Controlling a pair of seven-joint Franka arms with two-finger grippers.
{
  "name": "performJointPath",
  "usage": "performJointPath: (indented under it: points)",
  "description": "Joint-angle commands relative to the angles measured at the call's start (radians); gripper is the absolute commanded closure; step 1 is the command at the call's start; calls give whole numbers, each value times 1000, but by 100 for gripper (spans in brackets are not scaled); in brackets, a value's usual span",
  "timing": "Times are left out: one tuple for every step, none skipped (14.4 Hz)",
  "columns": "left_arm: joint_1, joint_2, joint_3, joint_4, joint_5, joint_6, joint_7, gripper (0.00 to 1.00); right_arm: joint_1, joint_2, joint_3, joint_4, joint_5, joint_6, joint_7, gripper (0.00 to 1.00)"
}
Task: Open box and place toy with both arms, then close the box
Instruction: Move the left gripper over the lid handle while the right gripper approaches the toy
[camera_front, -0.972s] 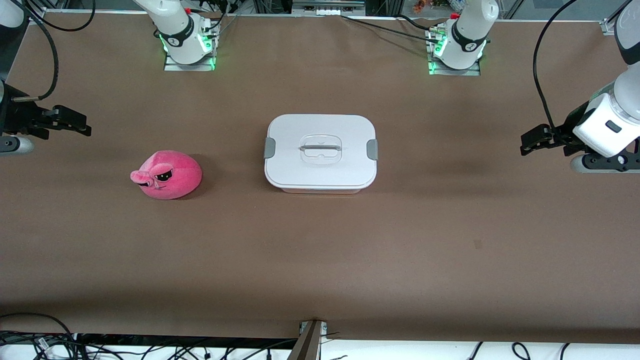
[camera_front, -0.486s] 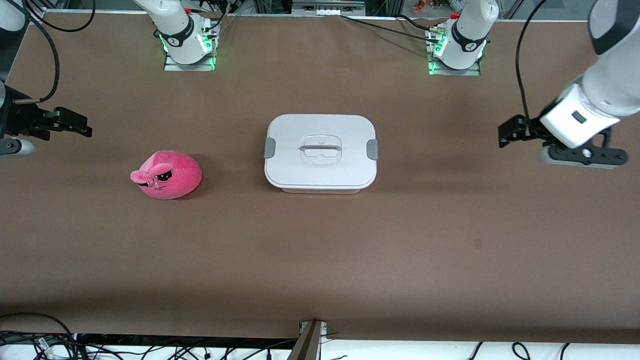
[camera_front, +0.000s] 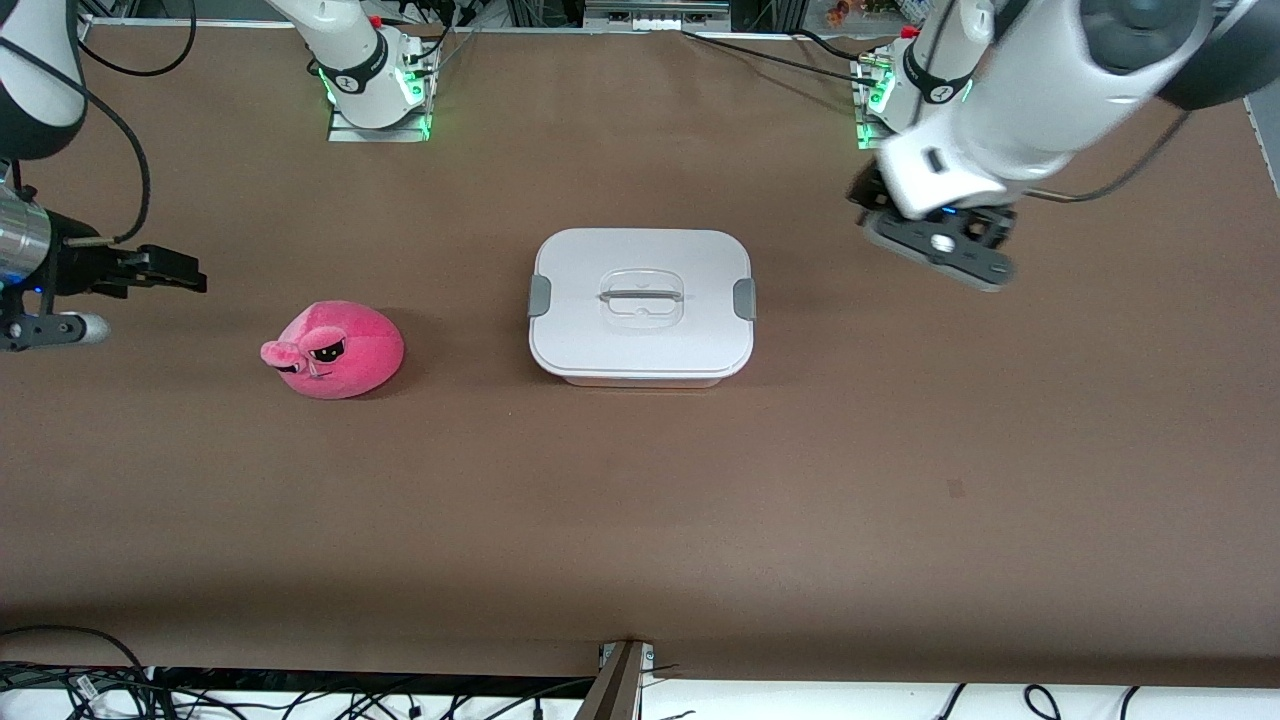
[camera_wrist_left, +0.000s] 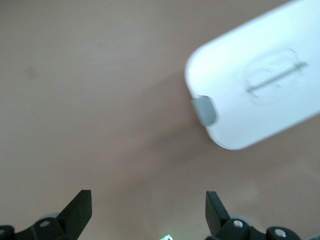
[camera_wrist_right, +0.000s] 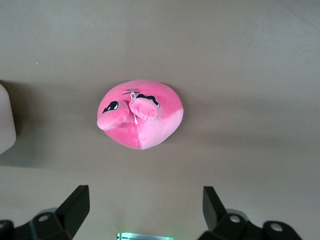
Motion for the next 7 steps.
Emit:
performJointPath:
  points:
    - [-62, 81, -80, 35, -13, 37, 65, 0, -6, 20, 5, 1, -4, -17, -27, 0]
    - [-101, 120, -82, 49, -18, 81, 123, 0, -6, 34, 5, -5, -3, -17, -48, 0]
    - [-135, 153, -82, 60, -19, 104, 190, 0, -6, 45, 5, -20, -1, -15, -65, 0]
    - [-167, 184, -82, 62, -18, 141, 264, 0, -3, 50, 5, -58, -1, 1, -70, 0]
    - [-203, 203, -82, 54, -6, 199, 334, 0, -2, 51, 8, -96, -6, 30, -72, 0]
    - [-252, 209, -79, 43, 17, 262, 385, 0, 1, 50, 11, -136, -8, 61, -76, 0]
    - [-289, 230, -80, 34, 71, 294, 401, 0, 3, 47, 12, -175, -11, 87, -78, 0]
